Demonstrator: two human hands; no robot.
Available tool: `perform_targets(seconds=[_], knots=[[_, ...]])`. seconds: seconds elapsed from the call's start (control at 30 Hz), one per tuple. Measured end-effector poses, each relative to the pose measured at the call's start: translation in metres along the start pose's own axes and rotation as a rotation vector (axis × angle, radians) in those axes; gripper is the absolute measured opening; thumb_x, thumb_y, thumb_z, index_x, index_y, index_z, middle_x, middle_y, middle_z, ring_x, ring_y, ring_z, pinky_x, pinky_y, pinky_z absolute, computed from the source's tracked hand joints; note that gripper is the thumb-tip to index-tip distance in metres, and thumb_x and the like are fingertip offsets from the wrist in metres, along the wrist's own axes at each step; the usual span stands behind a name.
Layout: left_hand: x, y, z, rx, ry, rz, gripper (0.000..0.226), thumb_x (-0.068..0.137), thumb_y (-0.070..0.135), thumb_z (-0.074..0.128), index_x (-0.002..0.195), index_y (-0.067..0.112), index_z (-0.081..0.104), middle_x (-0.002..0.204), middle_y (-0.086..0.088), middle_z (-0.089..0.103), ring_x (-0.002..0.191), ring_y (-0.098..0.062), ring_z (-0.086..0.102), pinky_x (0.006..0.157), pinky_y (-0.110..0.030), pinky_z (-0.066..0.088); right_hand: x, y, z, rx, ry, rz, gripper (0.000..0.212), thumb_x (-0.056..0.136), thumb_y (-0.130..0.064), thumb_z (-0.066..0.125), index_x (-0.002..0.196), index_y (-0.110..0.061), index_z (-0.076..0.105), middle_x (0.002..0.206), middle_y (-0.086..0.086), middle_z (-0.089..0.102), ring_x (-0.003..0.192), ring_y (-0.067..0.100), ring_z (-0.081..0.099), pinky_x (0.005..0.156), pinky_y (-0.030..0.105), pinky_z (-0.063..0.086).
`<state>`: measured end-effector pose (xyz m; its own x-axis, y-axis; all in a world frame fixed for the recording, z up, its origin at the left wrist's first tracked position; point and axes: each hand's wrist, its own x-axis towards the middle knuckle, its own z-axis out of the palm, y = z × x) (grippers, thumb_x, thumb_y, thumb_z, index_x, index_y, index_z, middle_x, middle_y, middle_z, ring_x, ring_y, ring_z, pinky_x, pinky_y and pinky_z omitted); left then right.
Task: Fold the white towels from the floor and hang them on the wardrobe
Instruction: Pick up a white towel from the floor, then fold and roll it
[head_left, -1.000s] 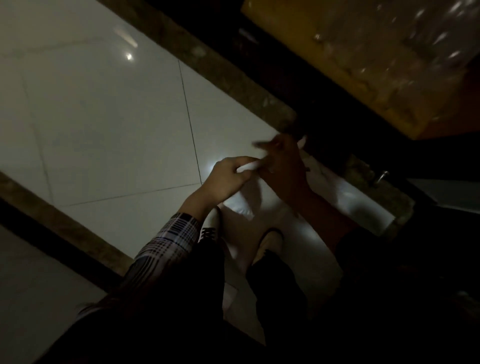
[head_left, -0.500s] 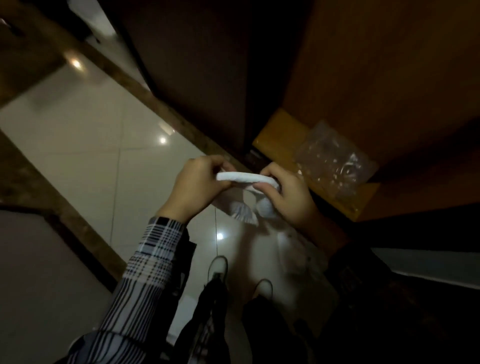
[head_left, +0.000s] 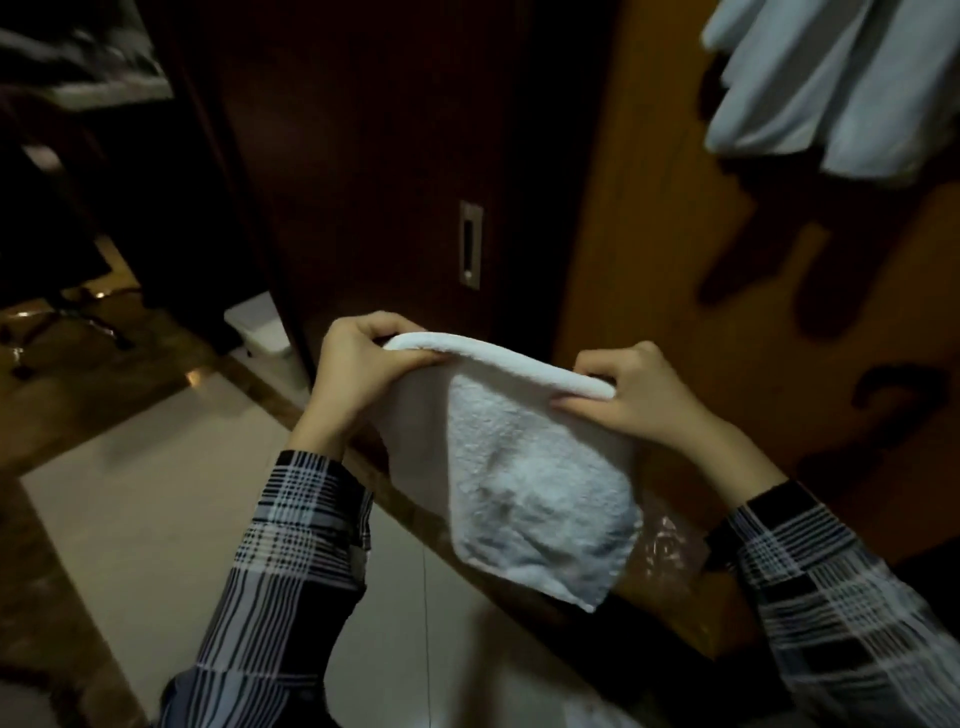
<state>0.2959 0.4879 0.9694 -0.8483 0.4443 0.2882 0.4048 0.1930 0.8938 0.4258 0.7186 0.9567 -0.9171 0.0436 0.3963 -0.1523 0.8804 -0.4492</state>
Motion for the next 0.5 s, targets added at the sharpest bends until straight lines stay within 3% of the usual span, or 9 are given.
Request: perform_targets(seconds=[0.1, 0.23, 0.37, 0.5], knots=[[0.016, 0.017, -0.019, -0.035, 0.071, 0.045, 0.009, 0.071, 0.019, 0.081, 0.075, 0.018, 0.074, 0.074, 0.005, 0.071, 0.075, -0.002, 0.066, 0.068, -0.021, 0.053, 0.004, 0.005, -0.017, -0.01, -0.028, 0.104, 0.044, 0.078, -0.026, 0.079, 0.055, -0.038, 0.043, 0.046, -0.013, 0.042, 0.051, 0.0, 0.05, 0.049, 0.016, 0.029], [0.04, 0.038, -0.033, -0.077, 0.11, 0.118, 0.009, 0.074, 0.016, 0.08, 0.081, 0.016, 0.074, 0.079, 0.007, 0.071, 0.075, 0.003, 0.064, 0.069, -0.013, 0.05, 0.018, -0.013, -0.034, 0.136, -0.039, 0.218, 0.037, 0.075, -0.038, 0.075, 0.051, -0.018, 0.056, 0.046, -0.005, 0.052, 0.045, 0.006, 0.05, 0.049, 0.015, 0.035], [0.061, 0.045, -0.04, -0.099, 0.175, 0.129, 0.011, 0.08, 0.015, 0.075, 0.09, 0.017, 0.071, 0.087, 0.008, 0.069, 0.081, 0.001, 0.061, 0.069, -0.01, 0.047, 0.042, -0.037, -0.05, 0.213, 0.015, 0.27, 0.034, 0.085, -0.019, 0.066, 0.057, -0.017, 0.049, 0.055, -0.007, 0.047, 0.05, 0.002, 0.044, 0.052, 0.021, 0.034], [0.063, 0.048, -0.042, -0.215, 0.053, 0.007, 0.005, 0.09, 0.011, 0.061, 0.094, 0.013, 0.059, 0.089, -0.002, 0.061, 0.075, -0.01, 0.058, 0.063, -0.019, 0.048, 0.055, -0.061, -0.059, 0.27, 0.16, 0.319, 0.021, 0.082, -0.012, 0.058, 0.064, -0.016, 0.046, 0.064, -0.003, 0.048, 0.06, 0.009, 0.045, 0.056, 0.024, 0.035]])
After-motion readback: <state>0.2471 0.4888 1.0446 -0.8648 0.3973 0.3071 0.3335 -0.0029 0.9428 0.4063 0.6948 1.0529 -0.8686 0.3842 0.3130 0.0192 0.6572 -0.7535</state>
